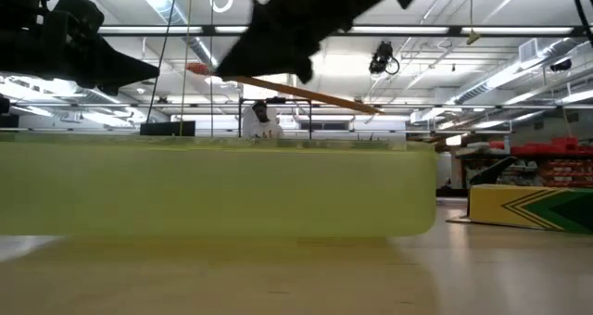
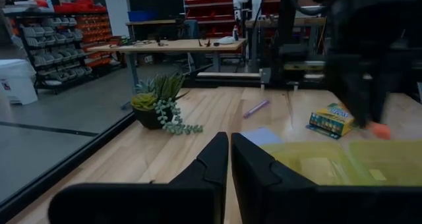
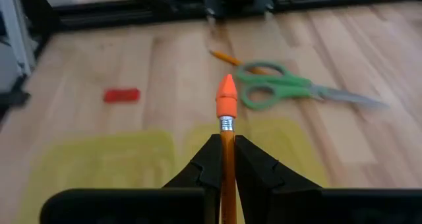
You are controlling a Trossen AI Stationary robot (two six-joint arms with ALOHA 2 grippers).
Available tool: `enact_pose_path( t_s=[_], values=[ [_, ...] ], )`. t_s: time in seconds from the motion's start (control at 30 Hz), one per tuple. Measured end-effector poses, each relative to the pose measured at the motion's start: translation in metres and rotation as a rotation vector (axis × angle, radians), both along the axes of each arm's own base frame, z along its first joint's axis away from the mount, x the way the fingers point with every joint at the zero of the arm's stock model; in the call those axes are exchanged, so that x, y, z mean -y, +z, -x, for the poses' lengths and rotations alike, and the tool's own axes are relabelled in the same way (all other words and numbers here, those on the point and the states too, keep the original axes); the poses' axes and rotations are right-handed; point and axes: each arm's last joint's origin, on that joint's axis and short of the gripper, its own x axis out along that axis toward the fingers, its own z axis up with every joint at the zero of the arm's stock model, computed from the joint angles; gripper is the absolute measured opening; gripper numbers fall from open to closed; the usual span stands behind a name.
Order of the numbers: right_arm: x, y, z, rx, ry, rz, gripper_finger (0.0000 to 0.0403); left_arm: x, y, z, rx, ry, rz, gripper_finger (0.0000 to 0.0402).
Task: Pack school essentials
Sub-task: Put the right yellow pencil into the yellow supply box
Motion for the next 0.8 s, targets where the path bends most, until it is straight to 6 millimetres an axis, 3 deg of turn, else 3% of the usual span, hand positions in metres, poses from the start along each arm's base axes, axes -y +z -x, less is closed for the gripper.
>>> enact_pose_path(
  t_s=[0.3, 0.57, 0.8],
  values=[
    [-0.031, -0.014, -0.039, 0.000, 0.008, -0.040, 0.0038, 0.000, 0.000, 0.000, 0.008, 0.000, 0.000, 0.0030],
    [-0.061, -0.029, -0.034, -0.038, 0.155, 0.009, 0.0038, 0.000, 0.001, 0.000, 0.011, 0.000, 0.000, 0.0034],
    [-0.061, -0.035, -0.037, -0.033, 0.310, 0.064, 0.0038, 0.000, 0.001, 0.000, 0.011, 0.000, 0.000, 0.0025]
  ],
)
